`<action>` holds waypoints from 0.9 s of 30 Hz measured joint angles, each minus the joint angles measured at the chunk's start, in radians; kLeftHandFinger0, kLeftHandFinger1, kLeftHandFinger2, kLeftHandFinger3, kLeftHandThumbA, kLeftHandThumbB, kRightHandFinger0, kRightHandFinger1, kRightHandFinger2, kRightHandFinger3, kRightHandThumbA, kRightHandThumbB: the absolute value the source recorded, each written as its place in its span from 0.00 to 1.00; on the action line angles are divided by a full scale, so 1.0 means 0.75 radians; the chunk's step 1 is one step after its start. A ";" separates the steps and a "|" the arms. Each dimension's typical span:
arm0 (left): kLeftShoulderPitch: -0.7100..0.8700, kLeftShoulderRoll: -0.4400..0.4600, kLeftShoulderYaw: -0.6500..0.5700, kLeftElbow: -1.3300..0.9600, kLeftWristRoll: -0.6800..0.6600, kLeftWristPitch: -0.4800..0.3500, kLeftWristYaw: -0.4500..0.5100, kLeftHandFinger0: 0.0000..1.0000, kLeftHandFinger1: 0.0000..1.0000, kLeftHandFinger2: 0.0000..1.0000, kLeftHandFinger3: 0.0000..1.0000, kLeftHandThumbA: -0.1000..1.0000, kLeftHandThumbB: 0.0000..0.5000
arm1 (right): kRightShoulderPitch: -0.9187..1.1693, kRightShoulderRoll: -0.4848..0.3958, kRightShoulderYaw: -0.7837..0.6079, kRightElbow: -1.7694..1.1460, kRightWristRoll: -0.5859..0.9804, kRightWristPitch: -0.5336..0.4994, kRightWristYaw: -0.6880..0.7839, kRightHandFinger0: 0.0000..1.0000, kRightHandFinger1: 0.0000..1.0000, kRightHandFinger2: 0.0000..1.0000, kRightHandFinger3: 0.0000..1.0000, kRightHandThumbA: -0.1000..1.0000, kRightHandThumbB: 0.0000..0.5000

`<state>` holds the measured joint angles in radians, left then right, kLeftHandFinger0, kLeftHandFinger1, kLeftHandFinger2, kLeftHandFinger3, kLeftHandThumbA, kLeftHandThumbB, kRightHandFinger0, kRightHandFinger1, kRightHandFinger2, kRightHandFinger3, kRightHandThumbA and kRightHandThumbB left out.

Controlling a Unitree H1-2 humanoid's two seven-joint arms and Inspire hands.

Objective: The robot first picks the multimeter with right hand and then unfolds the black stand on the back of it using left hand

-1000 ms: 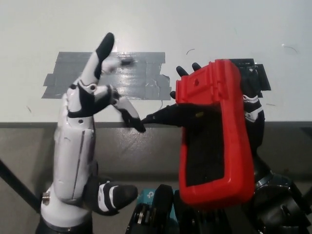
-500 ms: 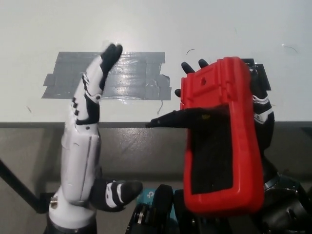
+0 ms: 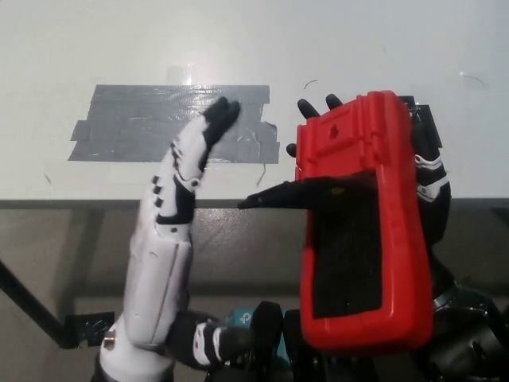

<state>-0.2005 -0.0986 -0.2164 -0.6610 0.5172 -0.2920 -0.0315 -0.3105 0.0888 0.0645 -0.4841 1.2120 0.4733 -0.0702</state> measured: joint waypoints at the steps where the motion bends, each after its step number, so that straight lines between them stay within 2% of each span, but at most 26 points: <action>1: -0.001 0.008 -0.019 -0.005 -0.027 0.000 -0.008 1.00 0.97 0.93 1.00 1.00 0.87 | -0.002 0.001 -0.001 0.000 0.000 0.000 0.000 0.00 0.00 0.33 0.14 0.00 0.27; 3: -0.003 0.024 -0.047 -0.013 -0.069 0.004 -0.021 1.00 0.98 0.92 1.00 1.00 0.89 | -0.005 0.004 -0.002 0.001 0.000 -0.001 0.001 0.00 0.04 0.54 0.14 0.00 0.26; 5: -0.003 0.040 -0.076 -0.032 -0.116 0.011 -0.037 1.00 0.93 0.89 1.00 1.00 0.93 | -0.009 0.008 -0.002 0.002 0.000 -0.002 0.001 0.00 0.14 0.68 0.17 0.00 0.24; 7: -0.005 0.048 -0.093 -0.050 -0.156 0.015 -0.047 1.00 0.91 0.88 1.00 1.00 0.96 | -0.016 0.011 -0.003 0.004 0.001 -0.002 0.001 0.00 0.18 0.73 0.18 0.00 0.25; 8: -0.007 0.051 -0.099 -0.054 -0.175 0.018 -0.052 1.00 0.90 0.88 1.00 1.00 0.94 | -0.021 0.014 -0.004 0.003 0.002 -0.002 0.001 0.00 0.19 0.73 0.18 0.00 0.25; 11: -0.012 0.056 -0.120 -0.054 -0.223 0.019 -0.059 1.00 0.85 0.86 1.00 1.00 0.88 | -0.025 0.027 -0.010 0.003 0.010 -0.004 0.000 0.00 0.15 0.69 0.17 0.00 0.25; 12: -0.012 0.056 -0.127 -0.052 -0.233 0.017 -0.060 1.00 0.74 0.81 1.00 1.00 0.91 | -0.026 0.031 -0.014 0.003 0.015 -0.004 -0.001 0.00 0.06 0.60 0.16 0.00 0.28; 13: -0.011 0.056 -0.133 -0.049 -0.245 0.011 -0.060 1.00 0.58 0.72 1.00 1.00 0.94 | -0.026 0.034 -0.017 0.003 0.022 -0.004 -0.001 0.00 0.00 0.51 0.16 0.00 0.29; 14: -0.010 0.058 -0.139 -0.047 -0.257 0.008 -0.061 1.00 0.38 0.56 1.00 1.00 0.98 | -0.027 0.036 -0.018 0.003 0.025 -0.003 -0.004 0.00 0.00 0.47 0.15 0.00 0.29; 15: -0.008 0.061 -0.142 -0.047 -0.268 0.008 -0.062 1.00 0.16 0.34 1.00 0.99 1.00 | -0.029 0.036 -0.019 0.002 0.027 -0.003 -0.009 0.00 0.00 0.45 0.16 0.00 0.28; 16: -0.006 0.064 -0.146 -0.047 -0.287 0.007 -0.062 1.00 0.09 0.28 1.00 0.98 1.00 | -0.031 0.035 -0.020 0.002 0.027 -0.003 -0.014 0.00 0.00 0.44 0.16 0.00 0.27; 17: -0.005 0.067 -0.149 -0.047 -0.310 0.006 -0.061 0.93 0.00 0.06 1.00 0.96 0.95 | -0.032 0.034 -0.020 0.002 0.027 -0.002 -0.018 0.00 0.00 0.46 0.17 0.00 0.26; 18: -0.005 0.069 -0.151 -0.047 -0.329 0.006 -0.061 0.81 0.00 0.00 1.00 1.00 0.89 | -0.033 0.034 -0.020 0.002 0.027 -0.002 -0.020 0.00 0.00 0.47 0.18 0.00 0.27; 19: -0.005 0.070 -0.152 -0.047 -0.342 0.006 -0.061 0.94 0.00 0.00 1.00 1.00 0.86 | -0.034 0.033 -0.021 0.002 0.027 -0.002 -0.021 0.00 0.00 0.48 0.19 0.00 0.27; 20: -0.003 0.069 -0.154 -0.049 -0.360 0.007 -0.061 1.00 0.00 0.00 1.00 1.00 0.90 | -0.035 0.033 -0.021 0.002 0.027 -0.001 -0.024 0.00 0.01 0.50 0.22 0.00 0.25; 22: 0.008 0.064 -0.155 -0.056 -0.369 0.008 -0.061 1.00 0.00 0.00 1.00 1.00 0.96 | -0.036 0.032 -0.021 0.003 0.030 -0.001 -0.026 0.00 0.03 0.54 0.26 0.00 0.25; 24: 0.023 0.059 -0.156 -0.059 -0.367 0.005 -0.062 0.94 0.00 0.00 1.00 1.00 0.94 | -0.038 0.032 -0.023 0.003 0.037 -0.001 -0.028 0.00 0.03 0.55 0.29 0.00 0.26; 25: 0.031 0.057 -0.159 -0.058 -0.365 0.003 -0.062 0.83 0.00 0.00 1.00 1.00 0.90 | -0.040 0.032 -0.023 0.003 0.041 -0.001 -0.029 0.00 0.01 0.55 0.29 0.00 0.26; 26: 0.042 0.055 -0.161 -0.058 -0.362 0.001 -0.062 0.80 0.00 0.00 1.00 1.00 0.88 | -0.041 0.032 -0.023 0.003 0.044 -0.001 -0.029 0.00 0.01 0.55 0.32 0.00 0.26; 27: 0.055 0.052 -0.160 -0.053 -0.351 -0.010 -0.061 0.73 0.00 0.00 1.00 1.00 0.91 | -0.041 0.032 -0.023 0.003 0.047 -0.001 -0.031 0.00 0.00 0.56 0.36 0.00 0.25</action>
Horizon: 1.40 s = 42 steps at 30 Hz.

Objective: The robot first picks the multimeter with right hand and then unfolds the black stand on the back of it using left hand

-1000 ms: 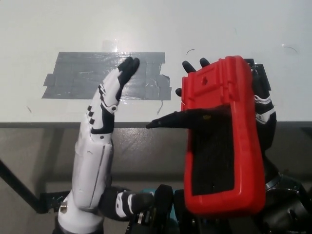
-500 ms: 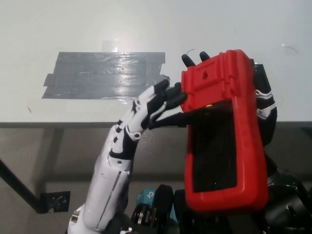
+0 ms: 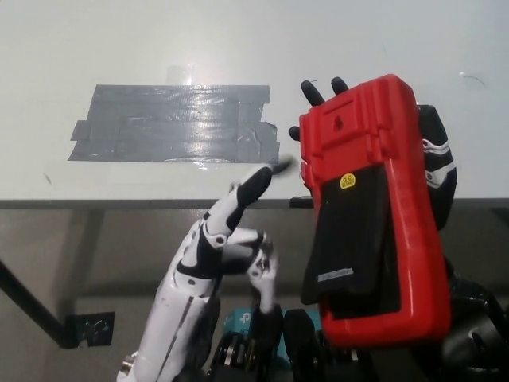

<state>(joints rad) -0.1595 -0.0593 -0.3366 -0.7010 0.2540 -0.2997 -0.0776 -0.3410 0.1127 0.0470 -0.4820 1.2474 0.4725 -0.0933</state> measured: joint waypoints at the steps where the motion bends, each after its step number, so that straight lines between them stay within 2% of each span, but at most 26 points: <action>1: 0.007 -0.003 0.000 0.005 0.010 -0.010 0.000 0.59 0.00 0.01 1.00 1.00 0.89 | 0.000 0.000 0.000 0.000 0.002 0.000 -0.001 0.00 0.01 0.57 0.40 0.00 0.25; 2: 0.010 -0.005 0.000 0.008 0.013 -0.015 0.000 0.48 0.00 0.00 1.00 1.00 0.86 | -0.001 0.001 0.000 0.000 0.003 0.000 -0.002 0.00 0.00 0.57 0.41 0.00 0.27; 5: 0.013 -0.004 0.001 0.009 0.043 -0.030 -0.005 0.60 0.00 0.00 1.00 1.00 0.90 | -0.001 0.001 0.000 -0.003 0.007 0.000 -0.008 0.00 0.00 0.54 0.40 0.00 0.28; 7: 0.012 -0.004 0.004 0.009 0.063 -0.032 -0.013 0.70 0.00 0.00 1.00 1.00 0.87 | -0.001 0.001 0.000 -0.007 0.007 0.000 -0.014 0.00 0.00 0.54 0.40 0.00 0.27; 8: 0.011 -0.004 0.006 0.009 0.071 -0.034 -0.015 0.79 0.00 0.00 1.00 1.00 0.92 | -0.001 0.001 0.000 -0.008 0.008 0.000 -0.016 0.00 0.00 0.54 0.42 0.00 0.29; 9: 0.010 -0.004 0.011 0.011 0.088 -0.040 -0.017 0.79 0.00 0.04 1.00 1.00 0.99 | -0.001 0.001 0.001 -0.010 0.008 0.000 -0.020 0.00 0.00 0.54 0.42 0.00 0.28; 10: 0.006 -0.004 0.015 0.013 0.093 -0.045 -0.017 0.70 0.00 0.12 1.00 1.00 1.00 | -0.001 0.001 0.001 -0.011 0.009 0.000 -0.022 0.00 0.01 0.55 0.43 0.00 0.28; 11: 0.002 -0.004 0.020 0.017 0.096 -0.054 -0.017 0.70 0.09 0.30 1.00 1.00 1.00 | -0.001 0.001 0.001 -0.012 0.010 0.000 -0.023 0.00 0.02 0.56 0.44 0.00 0.27; 12: -0.004 -0.006 0.025 0.021 0.098 -0.066 -0.014 0.71 0.06 0.34 1.00 1.00 1.00 | -0.001 0.001 0.001 -0.012 0.013 0.000 -0.024 0.00 0.02 0.57 0.44 0.00 0.27; 13: -0.009 -0.012 0.033 0.029 0.106 -0.089 0.002 0.82 0.28 0.50 1.00 1.00 0.79 | -0.001 0.001 0.001 -0.012 0.020 0.000 -0.025 0.00 0.03 0.56 0.43 0.00 0.28; 14: -0.011 -0.014 0.035 0.031 0.117 -0.100 0.020 1.00 0.52 0.72 1.00 1.00 0.75 | -0.001 0.001 0.000 -0.012 0.024 0.000 -0.026 0.00 0.02 0.55 0.43 0.00 0.27; 15: -0.015 -0.014 0.035 0.035 0.138 -0.105 0.050 1.00 0.57 0.74 1.00 1.00 0.75 | -0.001 0.000 0.000 -0.009 0.025 0.000 -0.027 0.00 0.01 0.54 0.43 0.00 0.27; 16: -0.017 -0.014 0.036 0.038 0.159 -0.107 0.070 1.00 0.77 0.91 1.00 1.00 0.97 | -0.001 -0.001 0.000 -0.007 0.025 0.000 -0.028 0.00 0.00 0.53 0.43 0.00 0.28; 17: -0.019 -0.015 0.038 0.044 0.189 -0.108 0.092 1.00 0.82 0.95 1.00 1.00 0.99 | 0.000 -0.003 0.000 -0.004 0.025 0.000 -0.029 0.00 0.00 0.53 0.43 0.00 0.28; 18: -0.019 -0.018 0.041 0.049 0.216 -0.109 0.116 1.00 0.98 1.00 1.00 1.00 0.93 | 0.000 -0.006 0.000 -0.003 0.025 0.000 -0.030 0.00 0.00 0.53 0.43 0.00 0.28; 19: -0.019 -0.022 0.045 0.051 0.239 -0.110 0.131 1.00 1.00 1.00 1.00 1.00 0.88 | 0.000 -0.008 0.000 -0.002 0.025 0.000 -0.031 0.00 0.00 0.53 0.42 0.00 0.28; 21: -0.019 -0.038 0.052 0.054 0.302 -0.112 0.180 1.00 1.00 1.00 1.00 1.00 1.00 | 0.000 -0.012 0.001 -0.002 0.025 0.000 -0.036 0.00 0.00 0.53 0.42 0.00 0.28; 24: -0.021 -0.059 0.054 0.062 0.380 -0.117 0.254 1.00 1.00 1.00 1.00 1.00 1.00 | 0.000 -0.014 0.000 0.000 0.025 0.000 -0.043 0.00 0.00 0.54 0.43 0.00 0.29; 26: -0.033 -0.063 0.044 0.070 0.411 -0.120 0.298 1.00 1.00 1.00 1.00 1.00 1.00 | 0.000 -0.014 0.001 0.001 0.025 0.000 -0.047 0.00 0.00 0.56 0.50 0.00 0.28; 28: -0.068 -0.052 0.021 0.087 0.451 -0.135 0.347 1.00 1.00 1.00 1.00 1.00 1.00 | -0.001 -0.014 0.001 0.000 0.026 0.000 -0.049 0.00 0.02 0.61 0.64 0.00 0.23; 30: -0.126 -0.010 -0.010 0.106 0.478 -0.151 0.372 1.00 1.00 1.00 1.00 1.00 1.00 | -0.010 -0.010 0.002 -0.001 0.029 0.000 -0.048 0.00 0.15 0.72 0.77 0.00 0.21; 32: -0.131 0.004 -0.020 0.097 0.480 -0.157 0.345 1.00 1.00 1.00 1.00 1.00 1.00 | -0.028 -0.003 0.002 -0.001 0.029 -0.002 -0.046 0.00 0.20 0.75 0.74 0.00 0.20; 34: -0.113 0.034 -0.044 0.086 0.477 -0.162 0.308 1.00 1.00 1.00 1.00 1.00 1.00 | -0.042 0.000 0.002 -0.001 0.032 -0.002 -0.046 0.00 0.14 0.68 0.66 0.00 0.20; 35: -0.104 0.057 -0.052 0.087 0.476 -0.164 0.290 1.00 1.00 1.00 1.00 1.00 1.00 | -0.047 0.002 0.002 -0.001 0.033 -0.002 -0.046 0.00 0.02 0.55 0.61 0.00 0.23; 38: -0.081 0.078 -0.060 0.095 0.479 -0.167 0.261 1.00 1.00 1.00 1.00 1.00 1.00 | -0.050 0.002 0.001 -0.001 0.033 -0.002 -0.046 0.00 0.00 0.40 0.59 0.00 0.21; 42: -0.054 0.077 -0.077 0.130 0.484 -0.180 0.244 1.00 0.99 0.99 1.00 1.00 0.98 | -0.052 0.003 0.002 0.000 0.034 -0.002 -0.046 0.00 0.00 0.44 0.68 0.00 0.19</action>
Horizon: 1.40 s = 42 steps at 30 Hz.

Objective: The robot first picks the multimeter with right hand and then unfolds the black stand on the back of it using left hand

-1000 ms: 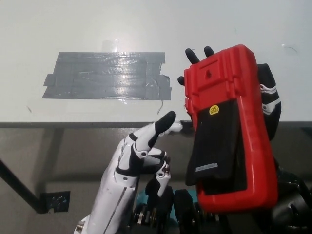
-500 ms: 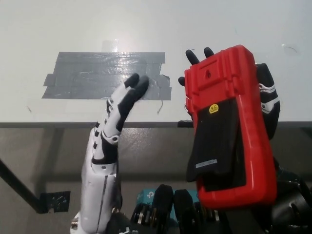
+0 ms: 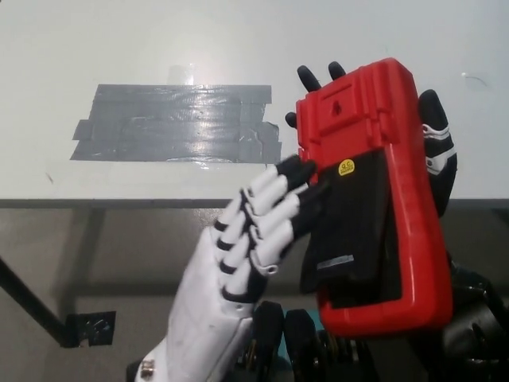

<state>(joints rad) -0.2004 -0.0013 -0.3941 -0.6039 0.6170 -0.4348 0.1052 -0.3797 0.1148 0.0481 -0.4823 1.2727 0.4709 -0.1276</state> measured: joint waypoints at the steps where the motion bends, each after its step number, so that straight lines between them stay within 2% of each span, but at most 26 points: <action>1: 0.010 -0.001 -0.011 0.015 0.001 -0.004 -0.001 1.00 0.93 0.94 1.00 1.00 1.00 | -0.001 -0.002 0.000 0.002 0.000 0.000 0.002 0.00 0.01 0.47 0.69 0.00 0.19; 2: 0.014 -0.002 -0.017 0.021 0.002 -0.006 -0.002 1.00 0.88 0.91 1.00 1.00 1.00 | -0.002 -0.003 0.000 0.003 0.000 0.000 0.002 0.00 0.05 0.57 0.73 0.00 0.21; 3: 0.019 -0.004 -0.029 0.027 0.001 -0.008 -0.003 1.00 0.53 0.67 1.00 1.00 1.00 | -0.003 -0.005 -0.001 0.003 0.002 0.000 0.001 0.00 0.09 0.65 0.76 0.00 0.23; 5: 0.020 -0.004 -0.041 0.028 -0.017 -0.011 -0.004 0.95 0.28 0.47 1.00 1.00 0.95 | -0.004 -0.003 -0.002 0.002 0.008 0.000 -0.003 0.00 0.11 0.68 0.77 0.00 0.22; 6: 0.020 -0.005 -0.044 0.028 -0.025 -0.012 0.002 0.74 0.09 0.20 1.00 1.00 0.90 | -0.004 -0.002 -0.002 0.002 0.011 0.000 -0.004 0.00 0.13 0.71 0.81 0.00 0.21; 7: 0.018 -0.004 -0.049 0.028 -0.029 -0.012 0.018 0.65 0.01 0.02 1.00 1.00 0.91 | -0.003 -0.001 -0.002 0.002 0.015 0.000 -0.004 0.00 0.13 0.71 0.81 0.00 0.22; 10: 0.003 0.003 -0.064 0.027 -0.048 -0.014 0.057 0.53 0.00 0.01 1.00 1.00 0.84 | -0.004 0.000 -0.004 0.002 0.030 0.000 -0.007 0.00 0.14 0.72 0.80 0.00 0.24; 12: -0.012 0.004 -0.067 0.027 -0.061 -0.016 0.069 0.51 0.00 0.02 1.00 1.00 0.83 | -0.004 -0.001 -0.008 0.002 0.040 0.000 -0.016 0.00 0.14 0.72 0.81 0.00 0.23; 14: -0.019 0.007 -0.071 0.027 -0.065 -0.016 0.072 0.37 0.00 0.00 1.00 1.00 0.83 | -0.004 -0.001 -0.009 0.002 0.045 0.000 -0.022 0.00 0.13 0.71 0.81 0.00 0.22; 15: -0.021 0.008 -0.076 0.027 -0.064 -0.017 0.077 0.18 0.00 0.00 1.00 1.00 0.95 | -0.005 -0.001 -0.009 0.002 0.049 0.000 -0.026 0.00 0.13 0.71 0.81 0.00 0.22; 16: -0.021 0.008 -0.078 0.027 -0.064 -0.017 0.079 0.17 0.00 0.00 1.00 1.00 0.93 | -0.006 -0.001 -0.009 0.002 0.050 0.000 -0.027 0.00 0.13 0.72 0.81 0.00 0.20; 17: -0.020 0.008 -0.078 0.027 -0.065 -0.017 0.078 0.27 0.00 0.00 1.00 1.00 0.92 | -0.009 -0.001 -0.009 0.002 0.054 0.000 -0.028 0.00 0.13 0.71 0.82 0.00 0.21; 19: -0.020 0.008 -0.078 0.026 -0.065 -0.017 0.078 0.10 0.00 0.00 1.00 1.00 0.94 | -0.015 -0.001 -0.009 0.002 0.058 0.000 -0.028 0.00 0.13 0.71 0.81 0.00 0.21; 22: -0.020 0.008 -0.073 0.023 -0.065 -0.017 0.077 0.17 0.00 0.00 1.00 1.00 0.90 | -0.025 -0.001 -0.009 0.002 0.063 0.000 -0.030 0.00 0.13 0.73 0.81 0.00 0.21; 23: -0.020 0.008 -0.070 0.020 -0.065 -0.017 0.076 0.26 0.00 0.02 1.00 1.00 0.96 | -0.026 -0.001 -0.009 0.002 0.064 0.000 -0.030 0.00 0.13 0.73 0.81 0.00 0.21; 25: -0.019 0.007 -0.061 0.017 -0.070 -0.017 0.069 0.30 0.00 0.00 1.00 1.00 0.98 | -0.027 -0.001 -0.009 0.002 0.066 0.000 -0.032 0.00 0.13 0.72 0.81 0.00 0.22; 29: -0.013 0.008 -0.045 -0.003 -0.102 -0.015 0.038 0.22 0.00 0.00 1.00 1.00 0.84 | -0.027 -0.001 -0.009 0.002 0.074 0.000 -0.036 0.00 0.15 0.75 0.82 0.00 0.25; 32: -0.010 0.007 -0.027 -0.030 -0.124 -0.015 0.022 0.18 0.00 0.00 1.00 1.00 0.91 | -0.027 -0.001 -0.011 0.003 0.083 0.000 -0.040 0.00 0.14 0.71 0.81 0.00 0.23; 33: -0.009 0.007 -0.016 -0.035 -0.120 -0.016 0.024 0.34 0.00 0.03 1.00 1.00 0.93 | -0.027 -0.001 -0.012 0.003 0.084 0.000 -0.040 0.00 0.13 0.69 0.80 0.00 0.22; 34: -0.007 0.007 -0.007 -0.039 -0.116 -0.016 0.027 0.57 0.08 0.11 1.00 1.00 0.96 | -0.026 -0.001 -0.014 0.004 0.085 0.000 -0.040 0.00 0.12 0.68 0.79 0.00 0.21; 35: -0.004 0.008 0.002 -0.041 -0.118 -0.016 0.029 0.84 0.23 0.31 1.00 0.99 1.00 | -0.026 -0.001 -0.017 0.005 0.085 0.000 -0.040 0.00 0.12 0.67 0.78 0.00 0.19; 36: 0.001 0.009 0.009 -0.043 -0.123 -0.016 0.031 1.00 0.51 0.59 1.00 1.00 1.00 | -0.027 -0.001 -0.025 0.008 0.085 -0.001 -0.041 0.00 0.13 0.72 0.82 0.00 0.19; 37: 0.009 0.016 0.017 -0.045 -0.134 -0.016 0.035 1.00 0.59 0.68 1.00 1.00 1.00 | -0.027 -0.001 -0.035 0.012 0.085 -0.003 -0.043 0.00 0.15 0.75 0.89 0.00 0.20; 38: 0.025 0.026 0.028 -0.052 -0.144 -0.017 0.036 1.00 0.81 0.86 1.00 1.00 1.00 | -0.028 -0.001 -0.046 0.018 0.085 -0.005 -0.046 0.00 0.19 0.81 1.00 0.00 0.19; 39: 0.039 0.038 0.041 -0.059 -0.151 -0.017 0.036 1.00 1.00 1.00 1.00 1.00 0.95 | -0.028 -0.001 -0.058 0.024 0.085 -0.008 -0.050 0.00 0.19 0.83 1.00 0.00 0.18; 42: 0.099 0.060 0.130 -0.075 -0.144 -0.018 0.043 1.00 1.00 1.00 1.00 1.00 0.89 | -0.048 -0.002 -0.127 0.073 0.088 -0.022 -0.066 0.00 0.19 0.82 1.00 0.00 0.21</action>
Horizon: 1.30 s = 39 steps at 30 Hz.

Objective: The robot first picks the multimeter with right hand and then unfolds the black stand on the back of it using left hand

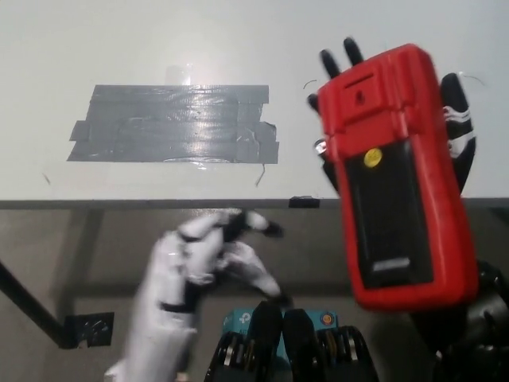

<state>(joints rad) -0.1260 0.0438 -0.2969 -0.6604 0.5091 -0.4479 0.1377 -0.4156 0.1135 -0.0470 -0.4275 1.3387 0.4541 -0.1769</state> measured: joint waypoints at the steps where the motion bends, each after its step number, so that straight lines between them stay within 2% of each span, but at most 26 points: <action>1: 0.020 0.004 0.018 0.000 0.007 0.000 0.005 1.00 1.00 1.00 1.00 1.00 0.90 | -0.008 -0.002 -0.018 0.012 0.000 -0.006 -0.006 0.00 0.17 0.80 1.00 0.00 0.19; 3: 0.072 0.006 0.065 0.002 0.038 0.000 0.015 1.00 1.00 1.00 1.00 1.00 0.88 | -0.042 -0.014 -0.060 0.047 -0.002 -0.015 -0.020 0.00 0.14 0.78 1.00 0.00 0.18; 5: 0.104 0.020 0.087 0.015 0.076 0.000 0.040 1.00 1.00 1.00 1.00 1.00 0.84 | -0.093 -0.036 -0.105 0.095 -0.006 -0.021 -0.030 0.00 0.14 0.76 1.00 0.00 0.22; 8: 0.131 0.048 0.088 0.049 0.115 0.000 0.084 1.00 1.00 1.00 1.00 1.00 0.85 | -0.169 -0.065 -0.166 0.163 -0.006 -0.026 -0.059 0.00 0.07 0.72 1.00 0.00 0.21; 9: 0.143 0.055 0.089 0.058 0.128 0.000 0.099 1.00 1.00 1.00 1.00 1.00 0.89 | -0.195 -0.075 -0.188 0.194 -0.006 -0.028 -0.068 0.00 0.08 0.71 1.00 0.00 0.19; 11: 0.163 0.058 0.098 0.063 0.155 0.000 0.118 1.00 1.00 1.00 1.00 1.00 0.89 | -0.236 -0.093 -0.223 0.251 -0.006 -0.033 -0.076 0.00 0.11 0.69 1.00 0.00 0.21; 14: 0.190 0.063 0.127 0.063 0.196 0.000 0.121 1.00 1.00 1.00 1.00 1.00 0.87 | -0.304 -0.128 -0.261 0.358 -0.013 -0.035 -0.083 0.00 0.13 0.69 1.00 0.00 0.26; 16: 0.214 0.078 0.138 0.063 0.205 0.000 0.121 1.00 1.00 1.00 1.00 1.00 0.82 | -0.343 -0.149 -0.271 0.428 -0.025 -0.035 -0.083 0.00 0.12 0.66 1.00 0.00 0.31; 17: 0.222 0.088 0.139 0.065 0.207 0.000 0.121 1.00 1.00 1.00 1.00 1.00 0.87 | -0.353 -0.156 -0.272 0.448 -0.028 -0.035 -0.083 0.00 0.15 0.70 1.00 0.00 0.32; 20: 0.269 0.157 0.154 0.103 0.214 -0.001 0.125 1.00 1.00 1.00 1.00 1.00 0.72 | -0.440 -0.202 -0.278 0.638 -0.070 -0.036 -0.075 0.00 0.18 0.68 1.00 0.00 0.29; 23: 0.311 0.179 0.172 0.118 0.230 0.000 0.147 1.00 1.00 1.00 1.00 1.00 0.72 | -0.541 -0.261 -0.283 0.848 -0.121 -0.037 -0.076 0.00 0.15 0.65 1.00 0.00 0.25; 24: 0.325 0.179 0.176 0.120 0.233 0.000 0.150 1.00 1.00 1.00 1.00 1.00 0.69 | -0.578 -0.282 -0.281 0.931 -0.146 -0.039 -0.075 0.00 0.12 0.62 1.00 0.00 0.21; 25: 0.333 0.179 0.178 0.121 0.235 0.000 0.151 1.00 1.00 1.00 1.00 1.00 0.71 | -0.609 -0.301 -0.278 1.005 -0.170 -0.043 -0.074 0.00 0.11 0.64 1.00 0.00 0.17; 26: 0.342 0.179 0.181 0.123 0.237 0.000 0.153 1.00 1.00 1.00 1.00 1.00 0.70 | -0.642 -0.318 -0.274 1.080 -0.199 -0.051 -0.073 0.00 0.08 0.66 1.00 0.00 0.20; 27: 0.348 0.179 0.182 0.123 0.237 0.000 0.153 1.00 1.00 1.00 1.00 1.00 0.66 | -0.662 -0.329 -0.270 1.128 -0.214 -0.055 -0.074 0.00 0.05 0.71 1.00 0.00 0.16; 29: 0.374 0.179 0.185 0.130 0.237 0.000 0.154 1.00 1.00 1.00 1.00 1.00 0.68 | -0.724 -0.363 -0.255 1.289 -0.299 -0.089 -0.075 0.00 0.14 0.91 1.00 0.00 0.18; 30: 0.379 0.179 0.185 0.136 0.237 0.000 0.153 1.00 1.00 1.00 1.00 1.00 0.69 | -0.736 -0.371 -0.246 1.331 -0.323 -0.104 -0.077 0.00 0.15 0.92 1.00 0.00 0.18; 31: 0.382 0.179 0.186 0.141 0.237 0.001 0.153 1.00 1.00 1.00 1.00 1.00 0.67 | -0.747 -0.378 -0.232 1.377 -0.351 -0.117 -0.079 0.00 0.20 0.91 1.00 0.00 0.21; 32: 0.387 0.179 0.187 0.143 0.236 0.001 0.153 1.00 1.00 1.00 1.00 1.00 0.64 | -0.756 -0.386 -0.212 1.425 -0.383 -0.132 -0.081 0.00 0.27 0.89 0.97 0.00 0.18; 33: 0.393 0.179 0.188 0.144 0.236 0.001 0.153 1.00 1.00 1.00 1.00 1.00 0.60 | -0.761 -0.390 -0.196 1.460 -0.407 -0.146 -0.082 0.00 0.35 0.82 0.80 0.00 0.22; 34: 0.399 0.179 0.188 0.146 0.236 0.001 0.153 1.00 1.00 1.00 1.00 1.00 0.59 | -0.766 -0.396 -0.170 1.519 -0.446 -0.169 -0.084 0.00 0.38 0.79 0.75 0.00 0.25; 35: 0.401 0.179 0.188 0.146 0.236 0.001 0.153 1.00 1.00 1.00 1.00 1.00 0.59 | -0.767 -0.397 -0.164 1.531 -0.454 -0.172 -0.084 0.00 0.38 0.76 0.69 0.00 0.25; 37: 0.409 0.179 0.189 0.149 0.236 0.001 0.153 1.00 1.00 1.00 1.00 1.00 0.56 | -0.768 -0.407 -0.106 1.635 -0.531 -0.211 -0.093 0.00 0.35 0.75 0.73 0.00 0.25; 38: 0.411 0.179 0.189 0.150 0.236 0.001 0.153 1.00 1.00 1.00 1.00 1.00 0.56 | -0.769 -0.411 -0.081 1.681 -0.564 -0.226 -0.096 0.00 0.29 0.70 0.80 0.00 0.26; 39: 0.411 0.181 0.189 0.153 0.236 0.001 0.154 1.00 1.00 1.00 1.00 1.00 0.55 | -0.769 -0.413 -0.060 1.716 -0.589 -0.235 -0.100 0.00 0.20 0.60 0.72 0.00 0.26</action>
<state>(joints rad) 0.1824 0.1793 -0.1548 -0.5453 0.6863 -0.4470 0.2529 -0.9925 -0.1965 -0.0923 0.8597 0.8973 0.2776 -0.2522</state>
